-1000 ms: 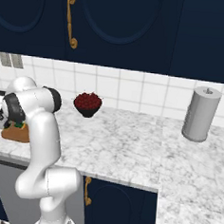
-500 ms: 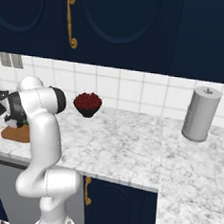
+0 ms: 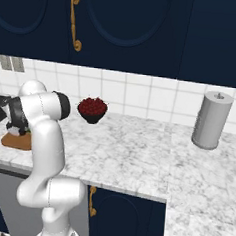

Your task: Pick up the sponge from the counter and clean the cutting board by briefly scrubbing or pressing down on the cutting board. Once finished, release the sponge.

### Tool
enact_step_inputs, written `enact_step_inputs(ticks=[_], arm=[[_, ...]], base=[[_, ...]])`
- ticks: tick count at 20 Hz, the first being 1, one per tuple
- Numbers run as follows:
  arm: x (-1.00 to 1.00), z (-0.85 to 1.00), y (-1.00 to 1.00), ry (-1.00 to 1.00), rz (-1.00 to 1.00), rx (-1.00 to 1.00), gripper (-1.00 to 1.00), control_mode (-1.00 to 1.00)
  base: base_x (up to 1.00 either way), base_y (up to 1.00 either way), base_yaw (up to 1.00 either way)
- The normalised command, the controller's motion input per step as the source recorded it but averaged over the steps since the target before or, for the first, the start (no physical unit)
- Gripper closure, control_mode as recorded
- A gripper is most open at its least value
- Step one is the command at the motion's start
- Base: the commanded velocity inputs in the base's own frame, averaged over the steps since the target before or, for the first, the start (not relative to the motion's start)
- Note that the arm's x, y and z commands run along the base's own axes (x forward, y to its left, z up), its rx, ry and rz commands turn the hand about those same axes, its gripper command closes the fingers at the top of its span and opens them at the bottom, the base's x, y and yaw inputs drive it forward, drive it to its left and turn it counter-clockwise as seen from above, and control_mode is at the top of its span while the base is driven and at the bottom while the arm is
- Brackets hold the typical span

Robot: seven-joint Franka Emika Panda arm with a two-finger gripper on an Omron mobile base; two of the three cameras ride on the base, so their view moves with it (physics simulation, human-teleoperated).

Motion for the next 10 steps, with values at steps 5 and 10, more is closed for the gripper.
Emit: enact_step_inputs(ticks=[5, 10], arm=[[-1.00, -0.18, 0.00, 0.04, 0.00, 0.00, 1.00, -1.00], [-0.95, -0.07, 0.00, 0.15, 0.00, 0.00, 1.00, -1.00]], base=[[0.00, 0.00, 0.00], [0.00, 0.00, 0.00]])
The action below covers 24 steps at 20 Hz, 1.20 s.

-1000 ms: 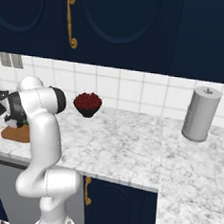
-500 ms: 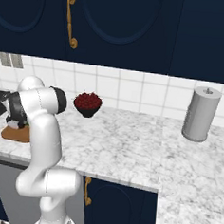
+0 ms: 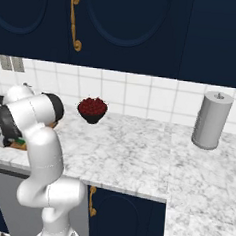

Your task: Pick up the sponge from the counter and clean the cutting board by briefly scrubbing or pressing down on the cutting board. Once finished, release the sponge.

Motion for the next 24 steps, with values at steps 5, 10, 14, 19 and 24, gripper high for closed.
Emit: enact_step_inputs(ticks=[5, 10, 14, 19, 24], arm=[[-0.05, 0.00, 0.00, 0.01, 0.00, 0.00, 1.00, -1.00], [0.50, 0.00, 0.00, 0.00, 0.00, 0.00, 1.00, -1.00], [0.63, 0.00, 0.00, -0.08, 0.00, 0.00, 1.00, -1.00], [0.61, 0.00, 0.00, -0.02, -0.01, 0.00, 1.00, -1.00], [0.56, -0.05, 0.20, 0.00, -0.03, 0.00, 1.00, -1.00]], base=[[0.00, 0.00, 0.00], [0.00, 0.00, 0.00], [0.00, 0.00, 0.00], [0.00, 0.00, 0.00], [0.00, 0.00, 0.00]])
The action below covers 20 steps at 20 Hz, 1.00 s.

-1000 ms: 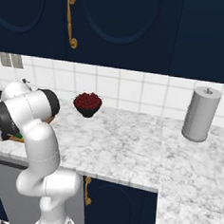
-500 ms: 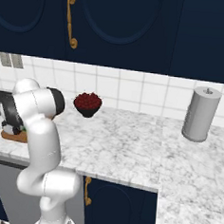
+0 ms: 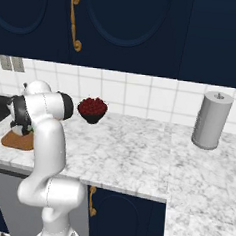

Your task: Pick up the sponge from the counter and clean the cutting board by briefly scrubbing or pressing down on the cutting board. Once finished, release the sponge.

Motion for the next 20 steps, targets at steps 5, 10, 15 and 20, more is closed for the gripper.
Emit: enact_step_inputs(ticks=[5, 10, 15, 20], arm=[[0.06, -0.07, 0.58, 0.00, -0.01, -0.03, 1.00, -1.00], [-0.38, -0.15, 0.56, -0.06, 0.00, -0.08, 1.00, -1.00], [-1.00, -0.29, 0.15, -0.07, 0.00, -0.06, 1.00, -1.00], [-0.85, -0.11, 0.02, 0.01, 0.00, 0.00, 1.00, -1.00]], base=[[0.00, 0.00, 0.00], [0.00, 0.00, 0.00], [0.00, 0.00, 0.00], [0.00, 0.00, 0.00]])
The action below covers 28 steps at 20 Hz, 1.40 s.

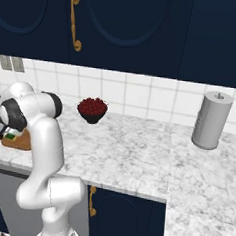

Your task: Pick up the sponge from the counter and clean the cutting board by briefly scrubbing or pressing down on the cutting board. Once finished, release the sponge.

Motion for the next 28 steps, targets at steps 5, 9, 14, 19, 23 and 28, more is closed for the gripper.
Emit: enact_step_inputs(ticks=[5, 9, 14, 19, 23, 28], arm=[[0.01, 0.00, -0.02, 0.00, 0.00, 0.00, 1.00, -1.00], [0.63, 0.00, -0.21, 0.00, -0.01, 0.00, 1.00, -1.00], [0.89, 0.00, -0.26, 0.00, 0.00, 0.00, 1.00, -1.00], [0.88, -0.02, -0.17, 0.00, -0.01, 0.00, 1.00, -1.00], [0.54, -0.16, -0.20, 0.00, 0.00, 0.00, 1.00, -1.00], [-0.41, -0.25, -0.17, -0.03, 0.00, 0.00, 1.00, -1.00]], base=[[0.00, 0.00, 0.00], [0.00, 0.00, 0.00], [0.00, 0.00, 0.00], [0.00, 0.00, 0.00], [0.00, 0.00, 0.00], [0.00, 0.00, 0.00]])
